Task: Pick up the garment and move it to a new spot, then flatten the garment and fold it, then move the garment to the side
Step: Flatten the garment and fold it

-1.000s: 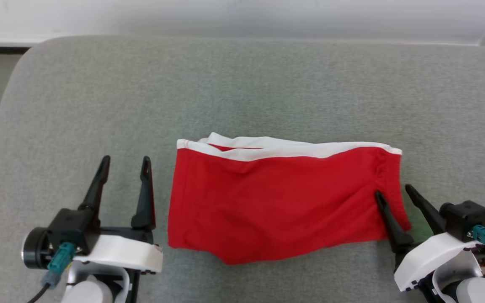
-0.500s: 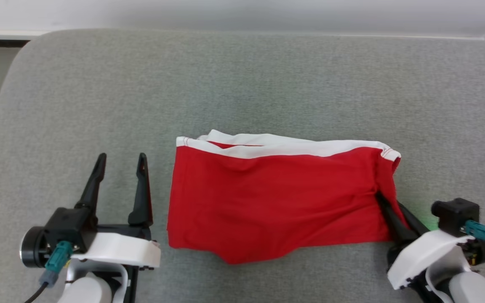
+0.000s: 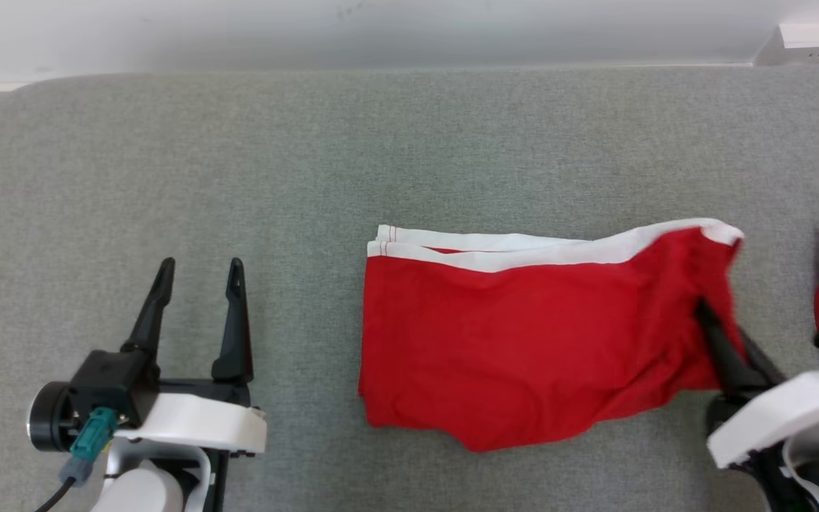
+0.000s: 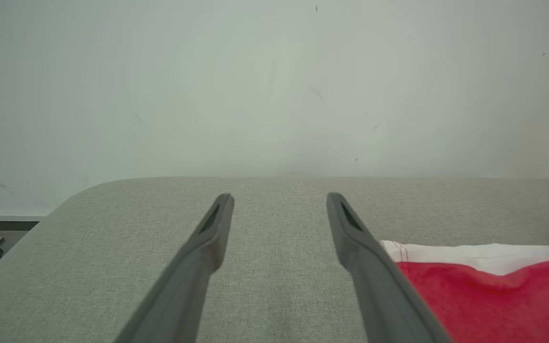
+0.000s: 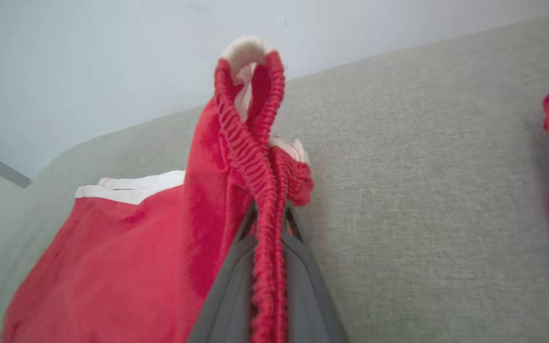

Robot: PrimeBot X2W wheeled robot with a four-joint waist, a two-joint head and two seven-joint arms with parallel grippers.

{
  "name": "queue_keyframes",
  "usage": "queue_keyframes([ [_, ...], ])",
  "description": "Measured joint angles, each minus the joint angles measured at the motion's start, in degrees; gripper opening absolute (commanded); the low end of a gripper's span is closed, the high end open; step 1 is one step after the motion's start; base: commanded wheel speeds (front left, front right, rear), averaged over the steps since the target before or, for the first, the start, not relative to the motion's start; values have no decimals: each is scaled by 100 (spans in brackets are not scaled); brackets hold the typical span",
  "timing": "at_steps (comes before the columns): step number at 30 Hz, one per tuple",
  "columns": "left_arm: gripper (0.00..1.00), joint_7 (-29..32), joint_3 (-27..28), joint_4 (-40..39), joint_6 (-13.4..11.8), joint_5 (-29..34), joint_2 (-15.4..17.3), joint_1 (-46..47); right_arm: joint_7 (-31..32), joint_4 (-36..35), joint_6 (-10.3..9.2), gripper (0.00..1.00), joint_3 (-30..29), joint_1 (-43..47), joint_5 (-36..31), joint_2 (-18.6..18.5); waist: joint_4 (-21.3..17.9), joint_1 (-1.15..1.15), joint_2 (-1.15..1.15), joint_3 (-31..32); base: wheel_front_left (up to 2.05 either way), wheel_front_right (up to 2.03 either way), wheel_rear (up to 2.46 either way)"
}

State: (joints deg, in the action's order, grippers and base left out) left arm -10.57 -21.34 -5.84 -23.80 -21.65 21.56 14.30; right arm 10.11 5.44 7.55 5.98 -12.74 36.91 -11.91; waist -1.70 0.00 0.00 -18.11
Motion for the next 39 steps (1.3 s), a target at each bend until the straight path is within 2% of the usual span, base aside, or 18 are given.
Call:
queue_keyframes([
  [5, 100, 40, -47, -10, 8, 0, 8, 20, 1053, -681, -1, 0, 523, -73, 1289, 319, -1, 0, 0, 14, 0, 0, 0],
  [9, 100, 40, -132, 4, 42, 0, -42, 85, 1464, -821, -1, 0, 948, -221, 1976, 583, 121, 0, 0, -1, 0, 0, 0],
  [16, 100, -19, -300, 153, 142, -16, -214, 241, 1413, -189, -2, 0, 1836, -726, 2159, 811, 457, 0, 0, -114, 0, 0, 0],
  [23, 100, -145, -347, 372, 208, -58, -338, 340, 843, 530, -3, 0, 2364, -1202, 2047, 836, 752, 0, 0, -264, 0, 0, 0],
  [24, 100, -162, -349, 391, 209, -58, -348, 345, 724, 609, -7, 2, 2425, -1276, 2011, 831, 771, 0, 0, -281, 0, 0, 0],
  [25, 100, -165, -348, 408, 210, -66, -355, 348, 615, 656, -10, 36, 2483, -1330, 2017, 828, 784, 0, 0, -292, 0, 0, 0],
  [26, 100, -178, -349, 424, 216, -73, -364, 349, 510, 700, -10, 76, 2551, -1367, 2036, 824, 791, 0, 0, -298, 0, 0, 0],
  [27, 100, -192, -349, 437, 216, -73, -369, 349, 410, 724, -11, 100, 2641, -1402, 2065, 811, 790, 0, 0, -302, 0, 0, 0],
  [32, 100, -220, -335, 480, 216, -89, -374, 353, -378, 568, -11, 100, 3264, -1631, 1994, 557, 725, 0, 0, -320, 0, 0, 0],
  [36, 100, -253, -310, 485, 215, -89, -356, 386, -1372, 346, -10, 100, 3775, -1909, 1344, 80, 623, 0, 0, -325, 0, 0, 0],
  [39, 100, -258, -288, 475, 205, -89, -314, 388, -2196, 371, -10, 100, 3639, -1983, 693, -216, 518, 0, 0, -305, 0, 0, 0],
])
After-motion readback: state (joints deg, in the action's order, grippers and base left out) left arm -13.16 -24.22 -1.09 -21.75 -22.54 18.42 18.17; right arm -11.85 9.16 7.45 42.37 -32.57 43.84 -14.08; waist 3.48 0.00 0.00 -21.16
